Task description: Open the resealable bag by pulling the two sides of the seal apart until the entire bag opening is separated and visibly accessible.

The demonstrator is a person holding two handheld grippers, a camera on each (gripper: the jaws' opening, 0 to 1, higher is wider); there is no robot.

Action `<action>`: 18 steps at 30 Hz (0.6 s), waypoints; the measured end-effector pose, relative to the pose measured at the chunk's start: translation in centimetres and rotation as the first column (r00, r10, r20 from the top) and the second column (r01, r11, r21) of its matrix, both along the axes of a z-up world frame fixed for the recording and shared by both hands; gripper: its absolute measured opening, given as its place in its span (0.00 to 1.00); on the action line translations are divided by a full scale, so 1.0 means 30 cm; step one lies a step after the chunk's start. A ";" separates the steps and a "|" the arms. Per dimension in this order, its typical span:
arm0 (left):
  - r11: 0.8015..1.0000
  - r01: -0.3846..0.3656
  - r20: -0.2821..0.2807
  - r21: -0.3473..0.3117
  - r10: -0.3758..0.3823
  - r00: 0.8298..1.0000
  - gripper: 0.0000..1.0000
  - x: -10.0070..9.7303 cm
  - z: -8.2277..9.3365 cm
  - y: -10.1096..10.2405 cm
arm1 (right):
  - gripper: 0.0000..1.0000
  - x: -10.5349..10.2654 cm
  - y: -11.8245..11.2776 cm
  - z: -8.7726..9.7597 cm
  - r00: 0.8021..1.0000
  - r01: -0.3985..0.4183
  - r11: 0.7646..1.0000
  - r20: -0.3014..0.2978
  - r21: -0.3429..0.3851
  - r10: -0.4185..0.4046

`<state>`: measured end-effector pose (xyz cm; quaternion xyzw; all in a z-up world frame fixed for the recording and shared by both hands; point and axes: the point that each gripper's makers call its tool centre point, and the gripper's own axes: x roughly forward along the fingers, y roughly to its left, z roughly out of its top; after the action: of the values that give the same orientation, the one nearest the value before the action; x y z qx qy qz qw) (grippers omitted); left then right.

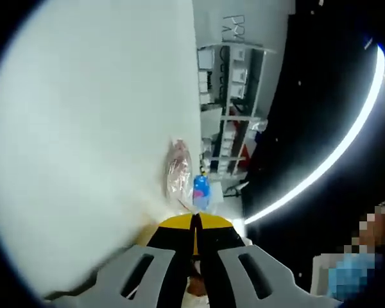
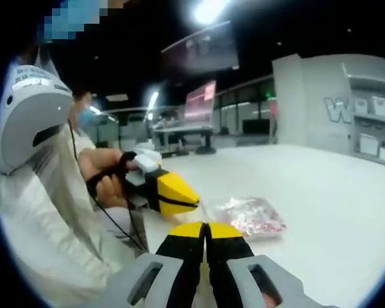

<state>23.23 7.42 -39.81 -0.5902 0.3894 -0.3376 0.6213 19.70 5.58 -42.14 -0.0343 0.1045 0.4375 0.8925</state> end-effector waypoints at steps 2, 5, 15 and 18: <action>1.000 0.003 0.008 0.006 -0.003 1.000 0.01 -0.005 0.011 0.001 | 0.00 -0.002 0.001 0.001 1.000 0.001 1.000 0.002 -0.003 -0.001; 1.000 0.003 0.011 -0.006 -0.003 1.000 0.01 -0.004 0.012 0.004 | 0.01 -0.014 -0.006 0.005 1.000 -0.001 1.000 -0.008 0.001 0.002; 0.997 0.025 0.191 0.079 -0.039 0.981 0.01 -0.005 0.025 -0.016 | 0.05 -0.048 -0.061 0.103 0.999 -0.035 0.998 -0.035 -0.060 0.033; 0.994 0.022 0.236 0.104 -0.047 0.971 0.01 -0.009 0.029 -0.026 | 0.07 -0.045 -0.048 0.119 0.996 -0.083 0.990 -0.046 -0.117 0.078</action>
<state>22.97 6.65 -38.96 -0.5064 0.3388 -0.3967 0.6866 18.36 4.14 -38.57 -0.0824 0.1475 0.4668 0.8681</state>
